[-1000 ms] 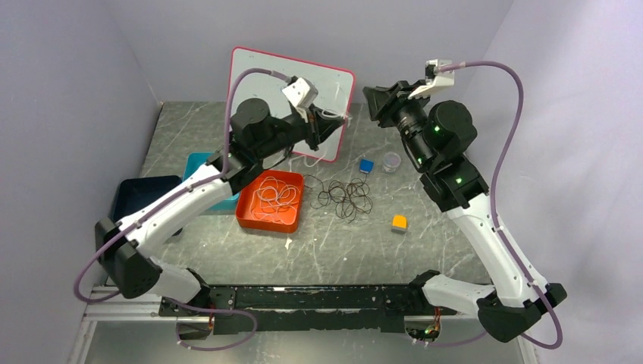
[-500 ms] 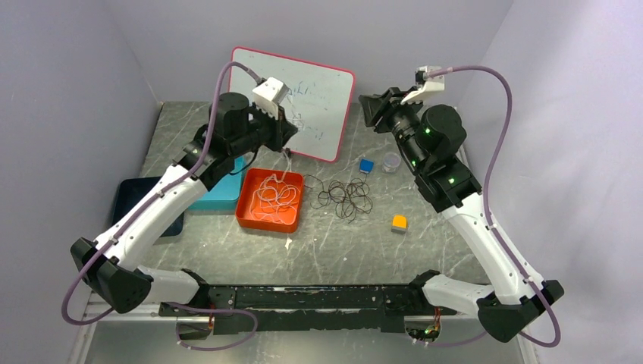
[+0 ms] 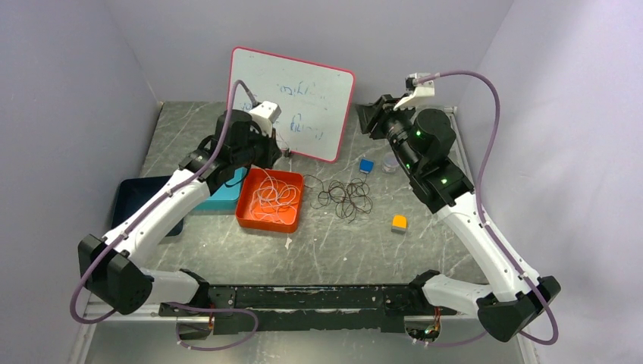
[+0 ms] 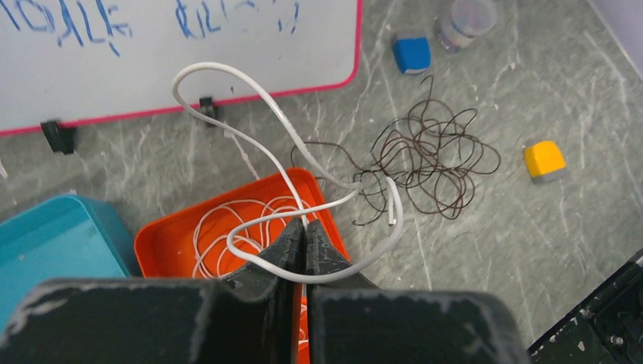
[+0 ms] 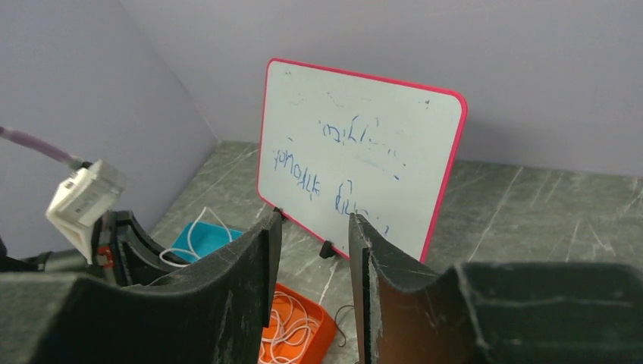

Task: Untangle the cables

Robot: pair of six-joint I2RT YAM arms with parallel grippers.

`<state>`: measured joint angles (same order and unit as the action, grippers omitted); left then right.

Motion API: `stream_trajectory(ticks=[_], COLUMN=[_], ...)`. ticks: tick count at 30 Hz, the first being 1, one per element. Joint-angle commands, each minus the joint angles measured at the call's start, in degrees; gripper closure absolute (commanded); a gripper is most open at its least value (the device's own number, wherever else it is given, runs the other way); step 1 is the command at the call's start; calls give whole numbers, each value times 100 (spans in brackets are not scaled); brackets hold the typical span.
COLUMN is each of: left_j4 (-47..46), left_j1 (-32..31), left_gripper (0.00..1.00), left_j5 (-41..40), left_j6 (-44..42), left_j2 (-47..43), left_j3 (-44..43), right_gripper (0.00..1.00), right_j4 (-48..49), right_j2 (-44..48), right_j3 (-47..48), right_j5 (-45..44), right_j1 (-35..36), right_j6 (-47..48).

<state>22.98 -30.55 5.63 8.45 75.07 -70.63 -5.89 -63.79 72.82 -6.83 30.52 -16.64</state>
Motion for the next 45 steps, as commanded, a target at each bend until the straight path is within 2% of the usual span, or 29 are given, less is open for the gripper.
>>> stream_trajectory(ticks=[1, 6, 19, 34, 37, 45], left_j4=[-515, -591, -94, 374, 414, 494], left_j1=[114, 143, 180, 181, 182, 181], left_gripper=[93, 93, 93, 93, 84, 47], left_j5=[-61, -230, -284, -88, -268, -522], left_j6=[181, 284, 919, 992, 1035, 976], left_j2=[39, 231, 320, 1255, 1219, 1042], left_j3=[298, 638, 1481, 1385, 1340, 1228], right_gripper=[58, 58, 58, 58, 57, 57], right_j4=[150, 158, 215, 216, 196, 201], right_j2=[-23, -20, -82, -201, -211, -261], right_j3=[-70, -133, -318, -385, -368, -378], right_j5=[33, 41, 68, 138, 151, 234], right_j1=[-29, -29, -29, -30, -29, -29], right_j6=[69, 67, 15, 41, 47, 7])
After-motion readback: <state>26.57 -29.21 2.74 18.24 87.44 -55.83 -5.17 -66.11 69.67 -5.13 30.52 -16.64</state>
